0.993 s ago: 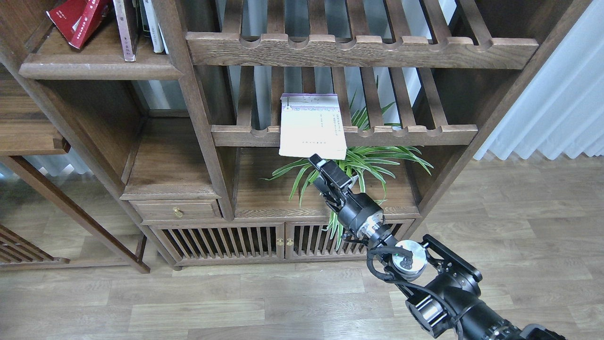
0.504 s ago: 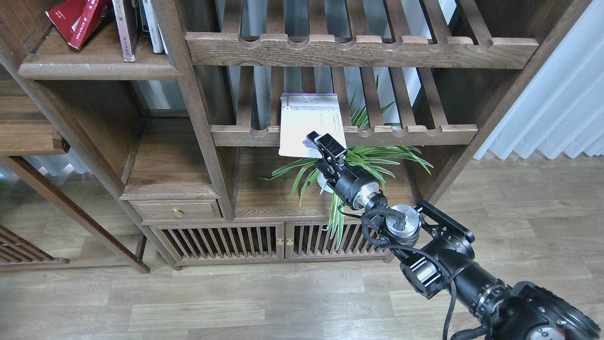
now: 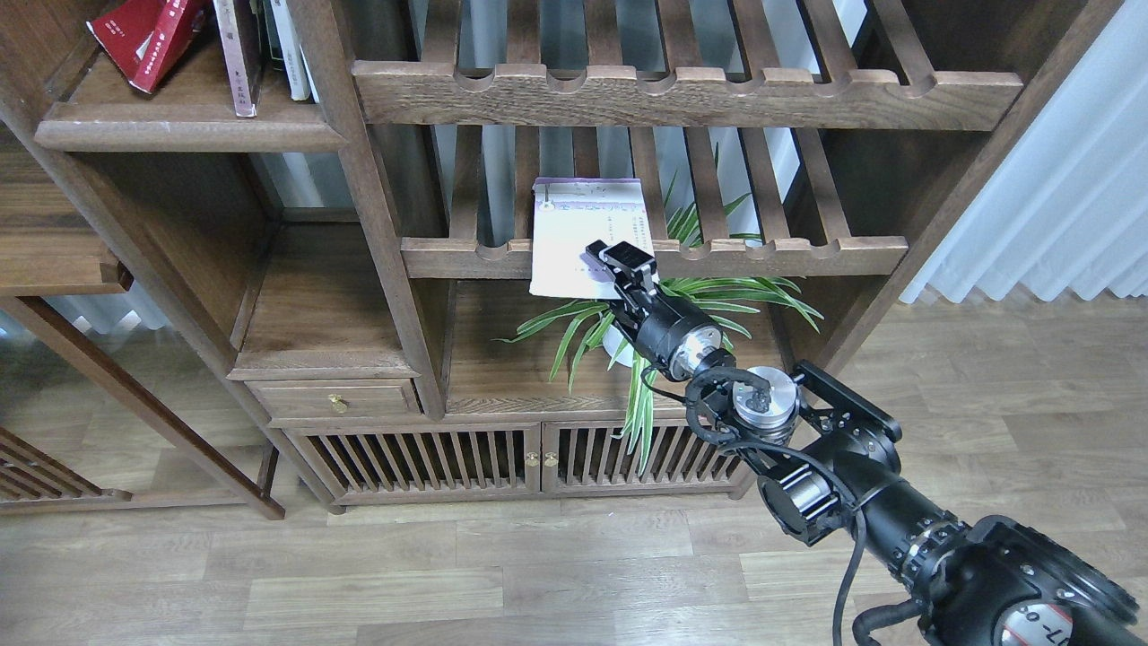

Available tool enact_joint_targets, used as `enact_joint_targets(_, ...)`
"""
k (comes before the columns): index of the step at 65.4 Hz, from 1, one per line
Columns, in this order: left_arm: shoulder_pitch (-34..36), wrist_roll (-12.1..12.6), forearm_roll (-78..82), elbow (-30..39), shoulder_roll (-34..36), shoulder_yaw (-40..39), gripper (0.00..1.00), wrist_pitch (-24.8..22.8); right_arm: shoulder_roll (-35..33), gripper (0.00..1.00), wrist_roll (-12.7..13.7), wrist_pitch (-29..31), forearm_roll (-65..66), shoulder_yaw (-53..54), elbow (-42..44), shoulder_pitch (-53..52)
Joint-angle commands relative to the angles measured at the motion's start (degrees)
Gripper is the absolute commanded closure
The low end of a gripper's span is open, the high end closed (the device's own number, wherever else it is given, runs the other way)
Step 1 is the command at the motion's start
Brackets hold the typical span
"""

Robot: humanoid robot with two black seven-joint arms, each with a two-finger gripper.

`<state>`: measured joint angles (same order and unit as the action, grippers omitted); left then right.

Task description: Organize books on shelf

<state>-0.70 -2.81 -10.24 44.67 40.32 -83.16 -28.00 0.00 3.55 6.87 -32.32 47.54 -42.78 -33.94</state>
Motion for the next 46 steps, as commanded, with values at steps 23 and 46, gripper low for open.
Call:
enact_joint_targets(23, 0.2, 0.0, -0.1, 0.2, -2.4, 0.9, 0.00, 0.0, 0.0, 0.77, 4.1, 3.8, 3.3, 6.3, -16.7, 12.4)
enact_joint_targets(46, 1.9, -0.1, 0.0, 0.4, -11.8, 5.2, 0.00, 0.0, 0.0, 0.65, 10.7, 6.9, 6.8, 11.5, -26.6, 28.8)
